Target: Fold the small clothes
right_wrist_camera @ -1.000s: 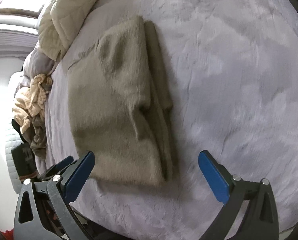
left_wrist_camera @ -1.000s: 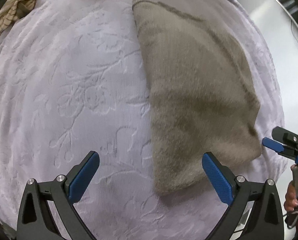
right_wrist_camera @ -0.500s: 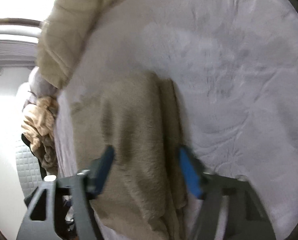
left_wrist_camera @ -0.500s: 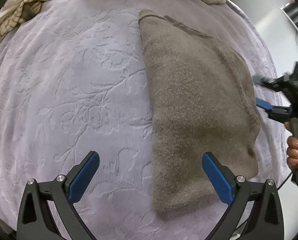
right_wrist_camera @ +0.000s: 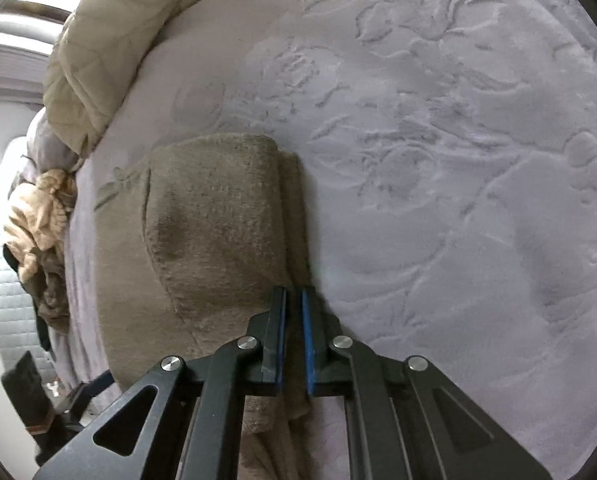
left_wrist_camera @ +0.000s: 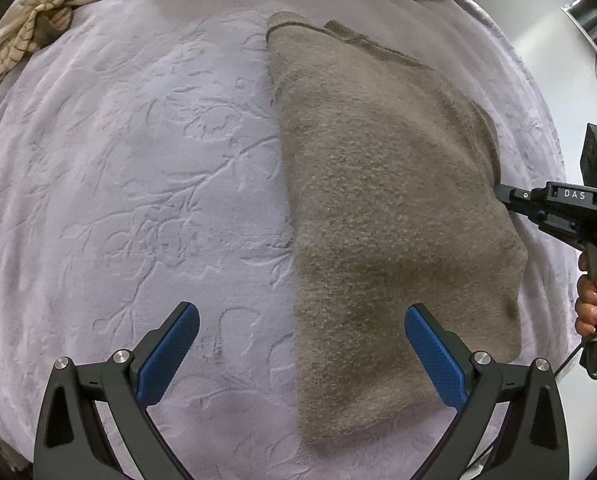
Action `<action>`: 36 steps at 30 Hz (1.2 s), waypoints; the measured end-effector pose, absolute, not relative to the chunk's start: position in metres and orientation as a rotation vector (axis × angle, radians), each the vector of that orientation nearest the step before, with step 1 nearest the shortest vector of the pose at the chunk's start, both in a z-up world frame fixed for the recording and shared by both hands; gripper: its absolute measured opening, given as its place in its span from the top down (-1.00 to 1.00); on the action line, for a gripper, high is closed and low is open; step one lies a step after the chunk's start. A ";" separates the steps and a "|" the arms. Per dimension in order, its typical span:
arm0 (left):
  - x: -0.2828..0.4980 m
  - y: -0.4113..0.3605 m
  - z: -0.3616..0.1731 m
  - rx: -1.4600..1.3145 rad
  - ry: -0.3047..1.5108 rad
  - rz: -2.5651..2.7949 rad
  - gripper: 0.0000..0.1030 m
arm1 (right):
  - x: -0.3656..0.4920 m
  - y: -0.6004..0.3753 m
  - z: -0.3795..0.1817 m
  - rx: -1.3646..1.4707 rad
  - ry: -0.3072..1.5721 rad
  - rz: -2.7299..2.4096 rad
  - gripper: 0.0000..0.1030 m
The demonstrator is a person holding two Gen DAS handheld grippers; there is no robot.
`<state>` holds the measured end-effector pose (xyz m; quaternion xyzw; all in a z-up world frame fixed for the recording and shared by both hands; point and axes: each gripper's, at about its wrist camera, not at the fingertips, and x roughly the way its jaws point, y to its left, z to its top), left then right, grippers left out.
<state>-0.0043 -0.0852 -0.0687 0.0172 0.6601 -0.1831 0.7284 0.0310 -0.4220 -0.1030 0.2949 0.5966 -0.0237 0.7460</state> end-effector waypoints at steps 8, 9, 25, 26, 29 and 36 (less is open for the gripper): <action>-0.001 -0.084 -0.065 0.036 1.450 -0.401 -1.00 | 0.010 -0.430 -0.084 0.721 1.273 -0.030 0.82; -0.003 -0.085 -0.067 0.035 1.450 -0.400 -1.00 | 0.007 -0.431 -0.082 0.729 1.269 -0.032 0.82; -0.002 -0.088 -0.070 0.040 1.453 -0.399 -1.00 | -0.012 -0.427 -0.082 0.796 1.271 -0.011 -0.11; -0.002 -0.088 -0.070 0.037 1.453 -0.399 -1.00 | -0.012 -0.427 -0.083 0.800 1.272 -0.010 -0.12; -0.001 -0.086 -0.070 0.035 1.454 -0.405 -1.00 | -0.014 -0.426 -0.086 0.803 1.280 -0.004 -0.12; 0.005 -0.082 -0.072 0.009 1.455 -0.439 -1.00 | -0.016 -0.426 -0.091 0.813 1.289 0.008 -0.12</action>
